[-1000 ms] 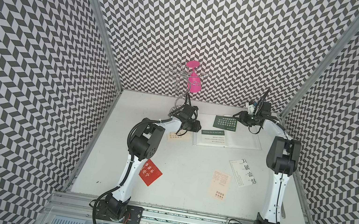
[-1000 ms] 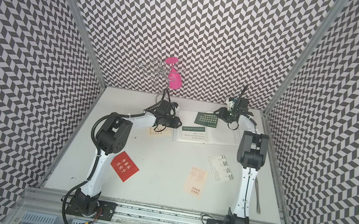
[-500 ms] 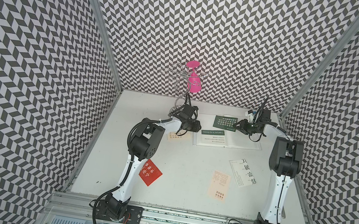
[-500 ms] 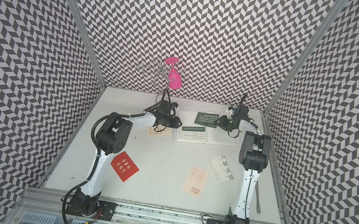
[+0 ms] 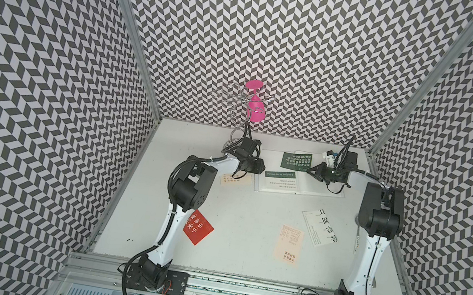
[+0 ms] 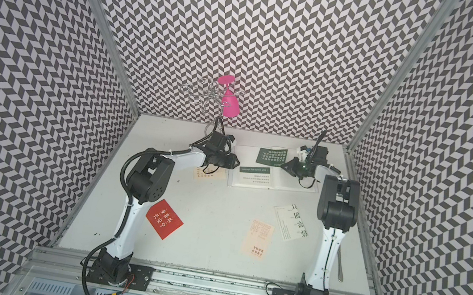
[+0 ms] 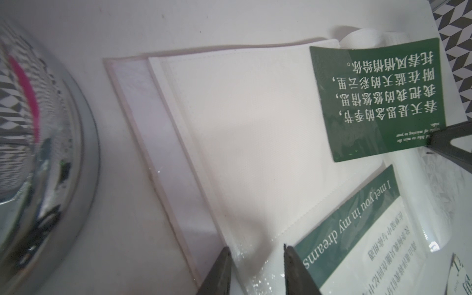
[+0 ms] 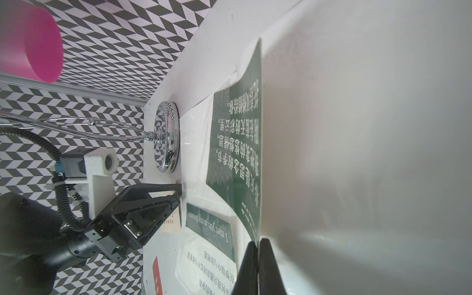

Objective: Place the photos into the photo albums
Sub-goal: Insert the photo into the photo album.

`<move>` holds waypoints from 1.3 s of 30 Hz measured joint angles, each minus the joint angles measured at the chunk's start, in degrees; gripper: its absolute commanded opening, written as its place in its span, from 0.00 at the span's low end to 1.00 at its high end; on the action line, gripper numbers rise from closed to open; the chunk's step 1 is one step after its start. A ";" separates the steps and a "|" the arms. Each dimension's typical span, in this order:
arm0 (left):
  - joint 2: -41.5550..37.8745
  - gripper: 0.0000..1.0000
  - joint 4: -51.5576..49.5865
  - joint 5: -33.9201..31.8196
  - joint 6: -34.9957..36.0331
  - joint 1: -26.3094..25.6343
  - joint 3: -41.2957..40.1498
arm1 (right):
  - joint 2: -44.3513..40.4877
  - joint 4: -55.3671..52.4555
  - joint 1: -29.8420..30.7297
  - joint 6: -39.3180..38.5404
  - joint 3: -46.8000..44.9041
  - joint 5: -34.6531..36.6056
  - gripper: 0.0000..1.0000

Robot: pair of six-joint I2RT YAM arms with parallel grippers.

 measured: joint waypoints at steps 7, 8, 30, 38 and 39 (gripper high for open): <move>0.00 0.36 0.04 0.00 0.00 -0.02 0.00 | 0.96 -0.04 -0.48 0.20 4.85 -1.16 0.02; 0.00 0.36 0.04 0.00 -0.02 -0.02 0.00 | 1.46 -0.13 -0.48 0.07 5.84 -1.33 0.01; 0.00 0.36 0.04 -0.02 -0.17 -0.09 0.00 | 6.78 -7.13 -1.09 -3.89 11.30 -3.45 0.00; 0.00 0.36 0.04 -0.02 -0.20 -0.09 -0.02 | 8.44 -9.20 -1.03 -5.31 14.88 -4.24 0.00; 0.00 0.36 0.04 -0.02 -0.20 -0.09 0.00 | 9.07 -9.64 -0.92 -5.46 15.34 -4.26 0.00</move>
